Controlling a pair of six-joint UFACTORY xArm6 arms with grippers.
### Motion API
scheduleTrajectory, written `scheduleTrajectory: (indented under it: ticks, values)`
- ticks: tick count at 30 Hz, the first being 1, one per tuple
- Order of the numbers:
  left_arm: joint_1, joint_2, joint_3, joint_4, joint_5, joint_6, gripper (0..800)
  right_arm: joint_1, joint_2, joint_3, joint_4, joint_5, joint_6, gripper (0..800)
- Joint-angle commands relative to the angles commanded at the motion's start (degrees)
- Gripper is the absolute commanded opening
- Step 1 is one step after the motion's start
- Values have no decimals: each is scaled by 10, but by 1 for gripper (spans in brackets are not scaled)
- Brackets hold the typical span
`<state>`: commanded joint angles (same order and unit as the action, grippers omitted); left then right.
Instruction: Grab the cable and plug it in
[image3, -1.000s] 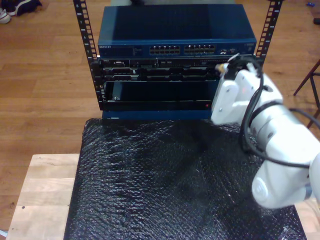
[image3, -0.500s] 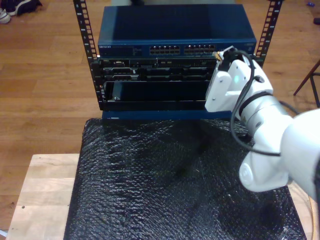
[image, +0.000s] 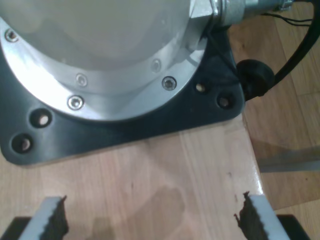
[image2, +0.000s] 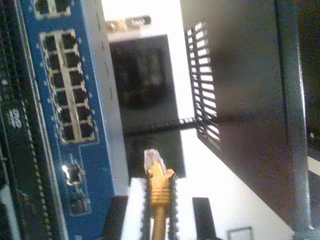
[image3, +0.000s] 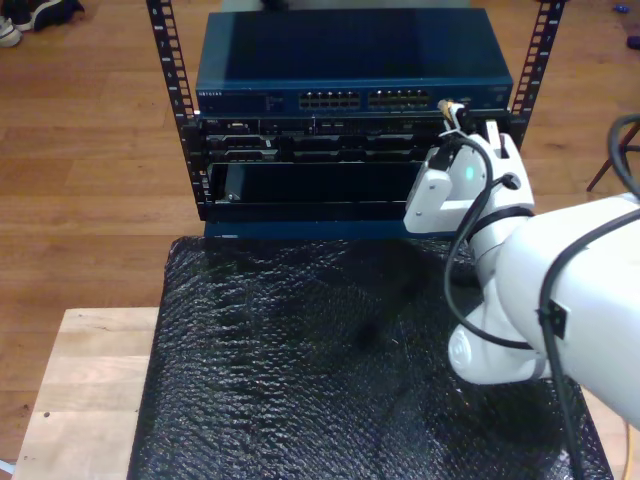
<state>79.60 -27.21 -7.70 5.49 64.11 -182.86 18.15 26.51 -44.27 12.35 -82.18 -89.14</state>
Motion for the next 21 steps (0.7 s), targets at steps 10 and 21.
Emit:
scheduleTrajectory:
  ticks: [10,21]
  values:
    - [0,0,0,0,0,0,800,22,63,-50,59,-50,-64,0]
    - [0,0,0,0,0,0,800,37,123,-123,110,-57,-83,0]
